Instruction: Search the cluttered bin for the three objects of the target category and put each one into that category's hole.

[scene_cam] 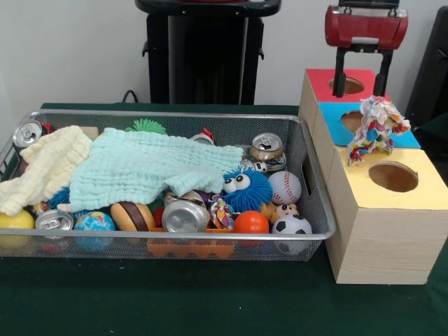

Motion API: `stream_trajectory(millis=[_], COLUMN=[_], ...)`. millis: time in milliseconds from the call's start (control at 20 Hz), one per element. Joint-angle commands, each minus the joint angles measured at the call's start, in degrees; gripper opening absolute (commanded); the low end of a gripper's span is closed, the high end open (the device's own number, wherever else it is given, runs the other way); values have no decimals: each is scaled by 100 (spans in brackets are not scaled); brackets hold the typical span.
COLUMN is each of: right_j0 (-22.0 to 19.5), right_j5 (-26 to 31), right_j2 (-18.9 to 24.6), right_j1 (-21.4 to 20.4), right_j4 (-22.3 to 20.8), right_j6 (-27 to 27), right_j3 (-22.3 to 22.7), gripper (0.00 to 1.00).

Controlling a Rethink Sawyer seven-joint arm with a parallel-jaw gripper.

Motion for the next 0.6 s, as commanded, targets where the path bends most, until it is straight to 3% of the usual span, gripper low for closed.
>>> stream_trajectory(millis=[50, 600], right_j0=[-232, -150], right_j5=[-415, -292], right_j2=[497, 503], right_j1=[297, 194], right_j4=[16, 141], right_j6=[1220, 1284], right_j3=[507, 508], gripper=[100, 100])
